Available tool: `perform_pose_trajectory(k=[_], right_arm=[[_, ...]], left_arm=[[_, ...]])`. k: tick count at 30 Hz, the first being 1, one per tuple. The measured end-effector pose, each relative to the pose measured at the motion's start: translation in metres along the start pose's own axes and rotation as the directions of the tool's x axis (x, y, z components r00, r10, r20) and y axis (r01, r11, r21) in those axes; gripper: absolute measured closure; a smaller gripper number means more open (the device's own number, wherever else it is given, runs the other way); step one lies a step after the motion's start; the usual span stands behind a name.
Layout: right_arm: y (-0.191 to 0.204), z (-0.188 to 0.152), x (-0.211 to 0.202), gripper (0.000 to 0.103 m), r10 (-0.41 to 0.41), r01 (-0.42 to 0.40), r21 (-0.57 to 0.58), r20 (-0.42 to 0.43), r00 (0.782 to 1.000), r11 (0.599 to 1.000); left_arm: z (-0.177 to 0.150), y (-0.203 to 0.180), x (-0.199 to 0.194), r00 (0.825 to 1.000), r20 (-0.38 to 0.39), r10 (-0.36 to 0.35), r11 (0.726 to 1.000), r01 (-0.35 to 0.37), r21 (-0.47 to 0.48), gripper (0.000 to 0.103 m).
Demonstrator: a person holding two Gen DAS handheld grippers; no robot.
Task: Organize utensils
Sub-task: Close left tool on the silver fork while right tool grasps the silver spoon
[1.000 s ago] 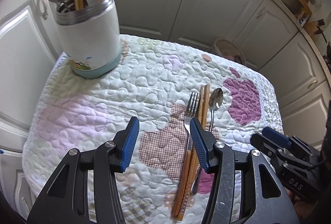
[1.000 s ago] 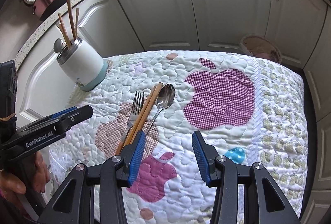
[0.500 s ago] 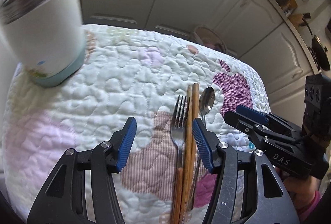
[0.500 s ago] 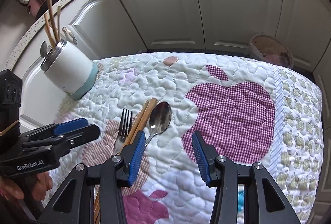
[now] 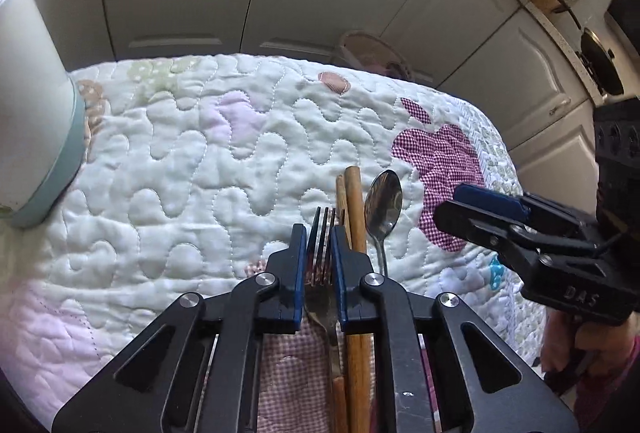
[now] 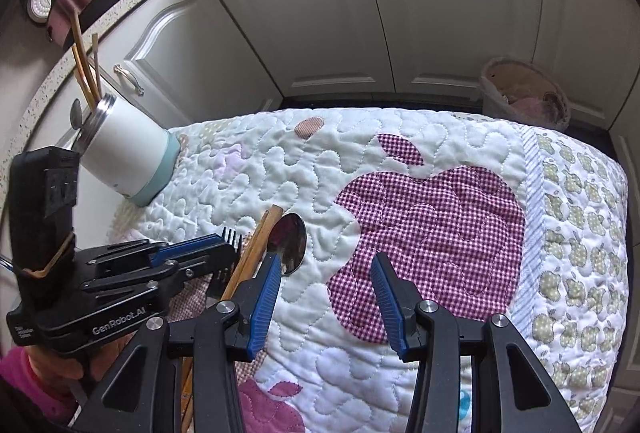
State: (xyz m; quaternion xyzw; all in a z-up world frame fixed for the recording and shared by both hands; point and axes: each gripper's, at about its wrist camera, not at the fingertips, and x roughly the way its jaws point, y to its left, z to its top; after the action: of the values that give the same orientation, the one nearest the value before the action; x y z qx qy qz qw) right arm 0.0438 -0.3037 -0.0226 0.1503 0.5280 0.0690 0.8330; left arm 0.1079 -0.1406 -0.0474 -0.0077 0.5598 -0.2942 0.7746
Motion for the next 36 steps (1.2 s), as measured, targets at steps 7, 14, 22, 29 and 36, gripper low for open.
perform_pose_trajectory(k=[7,14,22,29,36], right_arm=[[0.013,0.005,0.014,0.058,0.016,-0.017,-0.046,-0.017,1.000,0.999],[0.016,0.009,0.031,0.066,0.010,-0.012,-0.071,-0.019,1.000,0.997],[0.023,0.012,0.040,0.093,0.075,-0.078,-0.103,-0.031,0.997,0.992],[0.010,0.008,0.017,0.101,0.096,-0.096,-0.039,-0.006,0.995,0.995],[0.016,0.001,-0.026,0.101,0.089,-0.085,-0.070,0.054,0.995,0.994]], left_arm=[[-0.007,0.029,-0.029,0.998,0.018,0.065,0.998,-0.065,-0.023,0.099],[-0.010,0.049,-0.034,0.998,0.002,0.060,0.995,-0.060,-0.083,0.099],[-0.010,0.048,-0.025,0.999,-0.004,0.048,0.991,-0.048,-0.126,0.078],[-0.012,0.045,-0.032,0.998,0.004,0.061,0.992,-0.060,-0.113,0.094],[-0.014,0.030,-0.065,0.995,0.072,0.066,0.994,-0.060,-0.087,0.101]])
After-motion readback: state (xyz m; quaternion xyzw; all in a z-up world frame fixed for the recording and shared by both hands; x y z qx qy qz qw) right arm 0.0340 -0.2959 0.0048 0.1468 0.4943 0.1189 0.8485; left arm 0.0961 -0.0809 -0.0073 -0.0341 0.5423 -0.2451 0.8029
